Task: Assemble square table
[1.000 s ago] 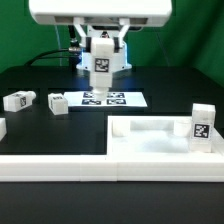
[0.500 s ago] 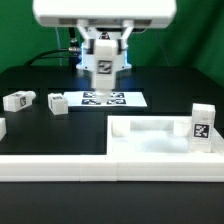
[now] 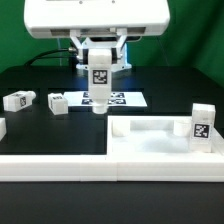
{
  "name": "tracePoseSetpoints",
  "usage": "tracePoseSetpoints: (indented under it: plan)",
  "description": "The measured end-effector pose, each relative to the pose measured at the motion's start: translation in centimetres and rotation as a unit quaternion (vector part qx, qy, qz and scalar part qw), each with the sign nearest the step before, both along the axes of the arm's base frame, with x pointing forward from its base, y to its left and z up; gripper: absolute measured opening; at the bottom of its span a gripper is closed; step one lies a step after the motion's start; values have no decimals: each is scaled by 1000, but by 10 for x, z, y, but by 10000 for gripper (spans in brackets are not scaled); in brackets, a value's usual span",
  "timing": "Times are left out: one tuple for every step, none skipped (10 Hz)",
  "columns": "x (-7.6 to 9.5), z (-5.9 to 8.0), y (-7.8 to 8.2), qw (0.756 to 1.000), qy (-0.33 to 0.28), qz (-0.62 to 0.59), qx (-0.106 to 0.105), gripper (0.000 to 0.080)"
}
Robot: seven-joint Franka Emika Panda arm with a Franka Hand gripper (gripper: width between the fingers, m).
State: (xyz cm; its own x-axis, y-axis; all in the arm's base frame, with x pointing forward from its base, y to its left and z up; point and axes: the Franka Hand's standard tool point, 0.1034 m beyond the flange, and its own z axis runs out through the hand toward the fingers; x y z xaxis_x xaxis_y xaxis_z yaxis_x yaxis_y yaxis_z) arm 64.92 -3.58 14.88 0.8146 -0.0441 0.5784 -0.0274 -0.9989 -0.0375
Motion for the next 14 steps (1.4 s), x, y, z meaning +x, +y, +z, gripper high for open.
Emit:
tracePoseSetpoints:
  plan:
    - [3, -5, 2, 1000, 1, -1, 3, 288]
    - [5, -14, 4, 1000, 6, -4, 7, 288]
    - [7, -23, 10, 1000, 10, -5, 13, 288]
    - [6, -30, 16, 1000, 15, -5, 17, 288]
    - [4, -35, 17, 1000, 19, -4, 18, 288]
    - [3, -37, 19, 1000, 20, -3, 18, 288]
    - [2, -41, 21, 1000, 23, -3, 19, 288]
    - [0, -46, 23, 999, 27, -3, 20, 288]
    - [2, -49, 22, 999, 25, -5, 19, 288]
    - [6, -50, 23, 1000, 20, -7, 19, 288]
    - [7, -53, 26, 999, 22, -10, 23, 288]
    - [6, -55, 25, 999, 23, -11, 23, 288]
    - [7, -56, 24, 999, 21, -15, 23, 288]
    - [5, -61, 24, 999, 22, -23, 25, 289]
